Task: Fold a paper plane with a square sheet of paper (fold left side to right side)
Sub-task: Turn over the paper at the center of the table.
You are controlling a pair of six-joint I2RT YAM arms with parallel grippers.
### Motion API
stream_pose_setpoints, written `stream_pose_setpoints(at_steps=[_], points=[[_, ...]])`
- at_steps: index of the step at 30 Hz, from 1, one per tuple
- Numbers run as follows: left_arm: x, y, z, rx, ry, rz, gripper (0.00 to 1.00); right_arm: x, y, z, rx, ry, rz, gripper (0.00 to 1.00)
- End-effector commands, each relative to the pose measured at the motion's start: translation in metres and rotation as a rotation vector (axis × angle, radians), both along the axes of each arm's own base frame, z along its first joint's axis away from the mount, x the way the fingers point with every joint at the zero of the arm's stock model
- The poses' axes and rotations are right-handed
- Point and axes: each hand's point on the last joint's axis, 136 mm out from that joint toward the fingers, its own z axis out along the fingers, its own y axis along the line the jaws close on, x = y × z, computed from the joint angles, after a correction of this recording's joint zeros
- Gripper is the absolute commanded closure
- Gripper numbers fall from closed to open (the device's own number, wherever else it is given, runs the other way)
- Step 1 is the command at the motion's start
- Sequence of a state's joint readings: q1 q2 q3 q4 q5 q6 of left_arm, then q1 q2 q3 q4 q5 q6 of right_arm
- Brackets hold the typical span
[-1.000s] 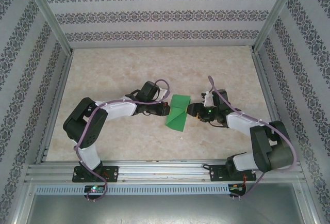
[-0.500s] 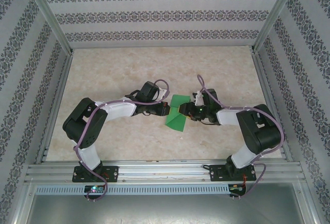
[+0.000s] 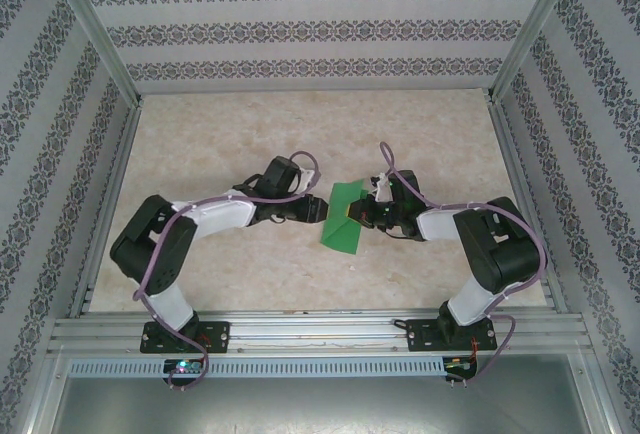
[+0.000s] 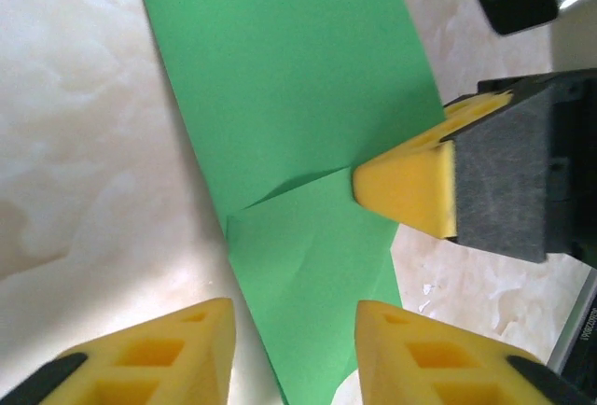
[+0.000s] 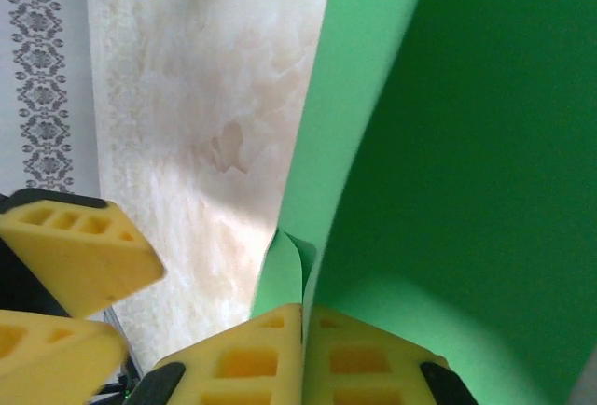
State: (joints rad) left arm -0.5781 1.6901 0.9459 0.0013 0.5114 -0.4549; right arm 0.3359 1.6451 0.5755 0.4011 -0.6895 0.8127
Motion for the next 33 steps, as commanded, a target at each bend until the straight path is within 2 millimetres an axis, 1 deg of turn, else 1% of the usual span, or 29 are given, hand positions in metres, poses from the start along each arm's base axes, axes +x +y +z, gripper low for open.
stream_pose_setpoints(at_steps=[1,3,5,6,9,10,12,15,16,18,20,23,25,29,33], points=[[0.011,0.014,0.041,-0.057,-0.087,0.062,0.58,0.01,0.001,0.03,0.044,-0.102,0.019,1.0],[0.01,0.024,0.057,-0.076,-0.118,0.096,0.55,0.014,-0.001,0.044,0.059,-0.152,0.028,1.0],[0.008,0.035,0.077,-0.108,-0.161,0.131,0.52,0.017,-0.002,0.064,0.08,-0.218,0.042,1.0],[0.007,0.041,0.083,-0.119,-0.175,0.15,0.51,0.018,-0.003,0.073,0.09,-0.246,0.047,1.0],[0.002,0.056,0.112,-0.182,-0.235,0.201,0.44,0.02,-0.004,0.109,0.141,-0.362,0.076,1.0],[0.0,0.061,0.123,-0.211,-0.256,0.217,0.4,0.019,-0.004,0.124,0.162,-0.413,0.091,1.0],[-0.004,0.071,0.146,-0.293,-0.305,0.251,0.3,0.015,-0.003,0.154,0.195,-0.517,0.118,1.0],[-0.012,0.079,0.184,-0.46,-0.389,0.267,0.15,0.007,-0.003,0.195,0.235,-0.665,0.145,1.0],[-0.015,0.081,0.195,-0.508,-0.41,0.27,0.12,0.005,-0.003,0.207,0.248,-0.705,0.153,1.0],[-0.022,0.08,0.214,-0.595,-0.436,0.251,0.1,-0.001,-0.003,0.233,0.277,-0.783,0.168,1.0],[-0.028,0.073,0.229,-0.653,-0.433,0.202,0.1,-0.007,-0.001,0.253,0.302,-0.835,0.183,1.0],[-0.031,0.062,0.238,-0.725,-0.4,0.147,0.11,-0.014,0.007,0.275,0.339,-0.885,0.209,1.0],[-0.033,0.055,0.243,-0.757,-0.39,0.125,0.11,-0.017,0.014,0.284,0.356,-0.904,0.22,1.0],[-0.037,0.037,0.242,-0.758,-0.373,0.077,0.11,-0.019,0.024,0.294,0.382,-0.924,0.22,1.0],[-0.035,0.027,0.242,-0.769,-0.365,0.052,0.11,-0.019,0.034,0.299,0.413,-0.919,0.237,1.0]])
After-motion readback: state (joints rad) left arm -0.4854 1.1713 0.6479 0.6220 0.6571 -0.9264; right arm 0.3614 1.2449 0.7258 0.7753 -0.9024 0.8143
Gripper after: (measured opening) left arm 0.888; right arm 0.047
